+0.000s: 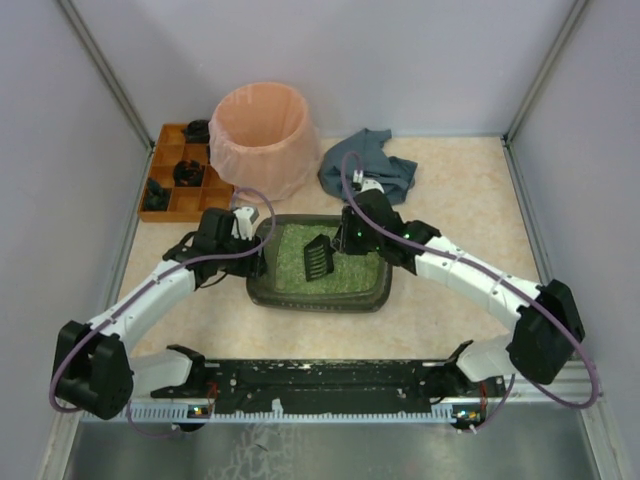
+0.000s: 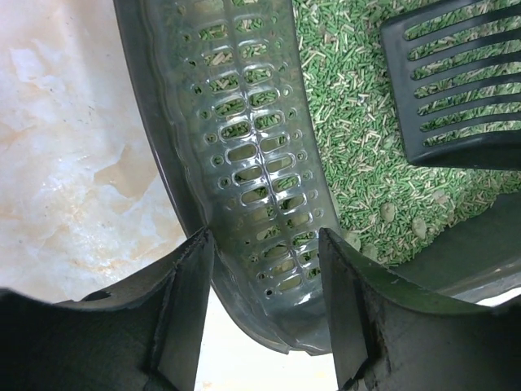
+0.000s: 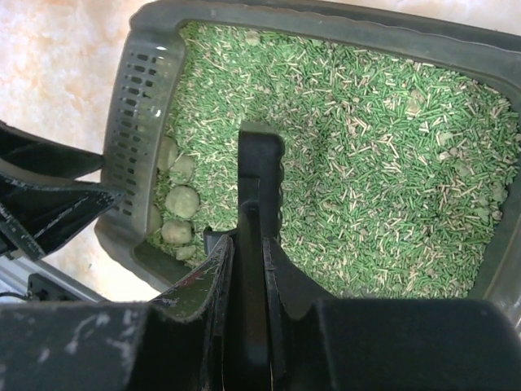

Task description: Clean the litter box

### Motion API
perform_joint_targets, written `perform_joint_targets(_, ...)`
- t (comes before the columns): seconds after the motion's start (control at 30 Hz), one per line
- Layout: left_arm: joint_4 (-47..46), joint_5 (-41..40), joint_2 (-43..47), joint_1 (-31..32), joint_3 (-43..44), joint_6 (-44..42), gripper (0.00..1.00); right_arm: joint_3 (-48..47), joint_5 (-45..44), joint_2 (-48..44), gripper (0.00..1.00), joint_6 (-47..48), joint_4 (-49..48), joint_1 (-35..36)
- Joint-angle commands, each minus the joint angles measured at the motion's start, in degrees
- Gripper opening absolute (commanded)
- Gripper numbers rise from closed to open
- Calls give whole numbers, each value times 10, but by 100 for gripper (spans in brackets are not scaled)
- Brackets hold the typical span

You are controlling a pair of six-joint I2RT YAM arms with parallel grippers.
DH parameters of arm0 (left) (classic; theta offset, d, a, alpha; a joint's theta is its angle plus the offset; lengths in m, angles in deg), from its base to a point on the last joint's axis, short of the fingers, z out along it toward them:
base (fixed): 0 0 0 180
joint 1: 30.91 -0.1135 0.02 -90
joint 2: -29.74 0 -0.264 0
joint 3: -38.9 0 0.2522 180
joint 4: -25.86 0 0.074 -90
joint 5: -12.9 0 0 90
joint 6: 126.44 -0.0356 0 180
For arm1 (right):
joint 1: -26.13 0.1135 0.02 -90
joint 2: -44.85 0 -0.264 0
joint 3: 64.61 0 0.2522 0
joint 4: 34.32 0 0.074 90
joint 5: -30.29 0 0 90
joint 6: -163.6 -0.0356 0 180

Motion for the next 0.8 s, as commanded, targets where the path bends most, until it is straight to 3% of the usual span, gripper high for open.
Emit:
perform_joint_targets(0.0,6,25,-9,-2,15,-11,59,-50,10,38,0,-12,-1,4)
perform_joint_targets(0.37,8,35,-21,-1,16,-16,52,-93,28,128,0,-15,48,4)
perform_joint_targets(0.77,9,44,-28,-1,19,-19,48,-44,102,177,0,-63,-25,23)
